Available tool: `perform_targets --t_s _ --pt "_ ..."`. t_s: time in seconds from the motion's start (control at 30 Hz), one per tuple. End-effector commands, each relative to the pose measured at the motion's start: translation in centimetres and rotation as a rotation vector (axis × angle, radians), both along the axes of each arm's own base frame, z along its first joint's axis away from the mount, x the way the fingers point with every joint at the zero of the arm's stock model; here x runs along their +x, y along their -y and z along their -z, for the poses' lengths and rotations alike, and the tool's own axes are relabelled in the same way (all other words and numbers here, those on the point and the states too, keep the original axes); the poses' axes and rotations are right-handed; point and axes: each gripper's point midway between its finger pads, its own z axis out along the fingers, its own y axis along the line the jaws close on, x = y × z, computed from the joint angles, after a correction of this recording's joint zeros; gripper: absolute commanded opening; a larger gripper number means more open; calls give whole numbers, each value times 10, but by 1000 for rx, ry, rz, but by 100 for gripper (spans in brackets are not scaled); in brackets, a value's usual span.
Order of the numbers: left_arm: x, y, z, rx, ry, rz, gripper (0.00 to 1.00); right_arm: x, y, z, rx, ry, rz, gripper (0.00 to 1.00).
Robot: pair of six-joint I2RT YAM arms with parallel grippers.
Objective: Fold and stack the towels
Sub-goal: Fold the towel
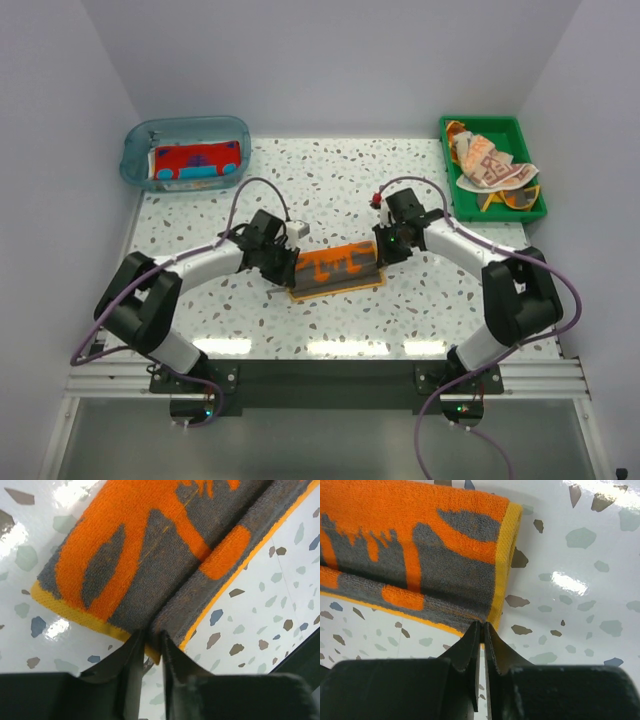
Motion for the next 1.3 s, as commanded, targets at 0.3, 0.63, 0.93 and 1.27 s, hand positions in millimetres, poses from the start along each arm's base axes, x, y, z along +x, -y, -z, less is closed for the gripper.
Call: perform_targets --t_s 0.3,0.63,0.93,1.27 --pt "-17 3 -75 -164 104 -67 60 -43 -7 -35 63 58 3 27" --pt "9 27 -97 -243 88 -157 56 -4 -30 -70 164 190 52 28" --pt "-15 25 -27 -154 -50 -194 44 0 -37 -9 167 109 119 26" --pt "-37 0 21 -43 -151 -304 35 -28 -10 30 82 43 202 24"
